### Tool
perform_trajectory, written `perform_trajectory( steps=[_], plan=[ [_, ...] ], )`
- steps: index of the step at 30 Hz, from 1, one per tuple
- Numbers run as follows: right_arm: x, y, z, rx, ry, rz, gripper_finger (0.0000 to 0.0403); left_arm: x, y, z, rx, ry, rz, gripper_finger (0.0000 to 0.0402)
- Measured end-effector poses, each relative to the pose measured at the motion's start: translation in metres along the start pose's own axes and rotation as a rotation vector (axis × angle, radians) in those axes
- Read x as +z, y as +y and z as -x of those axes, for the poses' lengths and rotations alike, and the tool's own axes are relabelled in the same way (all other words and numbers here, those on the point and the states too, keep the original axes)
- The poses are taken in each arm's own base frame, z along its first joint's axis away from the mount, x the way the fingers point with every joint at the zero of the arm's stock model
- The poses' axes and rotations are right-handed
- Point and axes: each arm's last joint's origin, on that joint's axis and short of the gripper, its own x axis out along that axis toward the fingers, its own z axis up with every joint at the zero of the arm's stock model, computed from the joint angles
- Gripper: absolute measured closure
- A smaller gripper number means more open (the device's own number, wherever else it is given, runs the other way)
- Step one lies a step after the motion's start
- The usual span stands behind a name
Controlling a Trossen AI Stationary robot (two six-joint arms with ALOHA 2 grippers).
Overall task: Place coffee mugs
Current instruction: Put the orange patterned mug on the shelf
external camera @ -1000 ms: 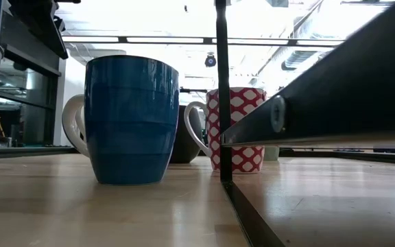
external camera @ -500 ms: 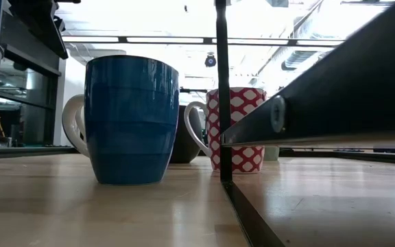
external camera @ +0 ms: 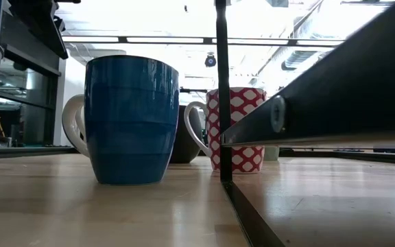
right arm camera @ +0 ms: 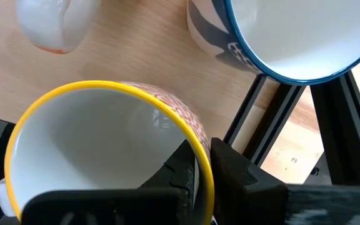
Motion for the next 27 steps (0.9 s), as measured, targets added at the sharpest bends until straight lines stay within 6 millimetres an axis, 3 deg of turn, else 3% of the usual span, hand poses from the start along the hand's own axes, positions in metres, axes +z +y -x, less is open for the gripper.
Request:
perform_trajectory(
  steps=[8,18,27],
  plan=[
    [0.005,0.007,0.001,0.028,0.002,0.010,0.0377,0.000,0.000,0.000,0.000,0.000,0.003,0.0257],
    [0.011,0.007,-0.009,0.007,-0.046,-0.033,0.0298,0.000,0.000,0.000,-0.001,0.000,0.004,0.0257],
    [0.011,0.007,-0.015,-0.017,-0.022,-0.076,0.0280,0.000,0.000,0.000,-0.002,0.000,0.028,0.0257]
  ],
)
